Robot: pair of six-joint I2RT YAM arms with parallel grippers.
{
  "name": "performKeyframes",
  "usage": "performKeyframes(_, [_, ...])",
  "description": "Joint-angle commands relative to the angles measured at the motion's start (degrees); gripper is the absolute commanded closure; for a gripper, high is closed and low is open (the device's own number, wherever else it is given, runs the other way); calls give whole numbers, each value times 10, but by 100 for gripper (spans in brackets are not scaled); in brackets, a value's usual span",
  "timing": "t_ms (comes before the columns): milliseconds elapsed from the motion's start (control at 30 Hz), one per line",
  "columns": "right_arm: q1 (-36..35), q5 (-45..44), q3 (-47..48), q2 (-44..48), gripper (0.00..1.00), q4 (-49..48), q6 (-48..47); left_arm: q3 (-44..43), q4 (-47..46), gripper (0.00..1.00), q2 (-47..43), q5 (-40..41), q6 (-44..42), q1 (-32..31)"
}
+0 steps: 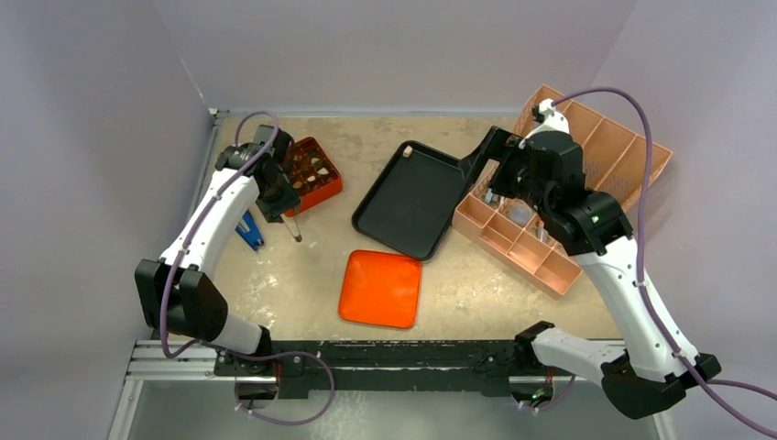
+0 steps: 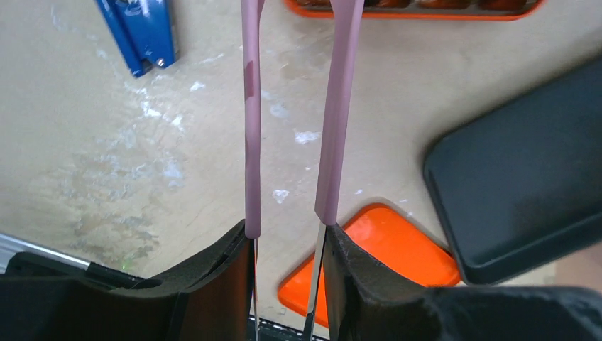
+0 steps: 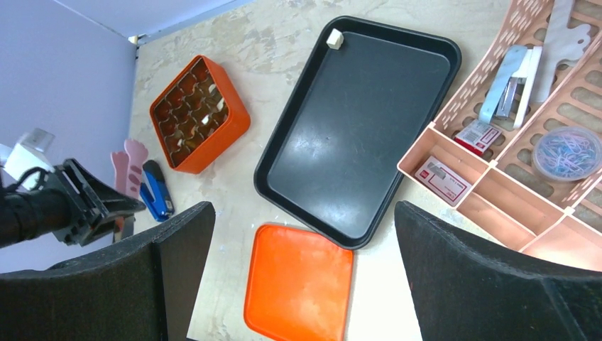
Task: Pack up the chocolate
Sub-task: Place the fake chocolate in the packing box.
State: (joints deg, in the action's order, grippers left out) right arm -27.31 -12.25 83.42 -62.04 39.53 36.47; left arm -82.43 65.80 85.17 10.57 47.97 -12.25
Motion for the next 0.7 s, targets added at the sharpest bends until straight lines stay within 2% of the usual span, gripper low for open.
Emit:
performKeyframes(0, [1, 0, 2, 16, 1, -25, -20, 52, -25, 64, -20, 30, 31, 12])
performKeyframes(400, [1, -2, 9, 12, 1, -14, -16, 167, -101, 64, -7, 24, 39, 21])
performKeyframes(667, [1, -8, 11, 8, 1, -4, -14, 223, -152, 59, 13, 20, 38, 22])
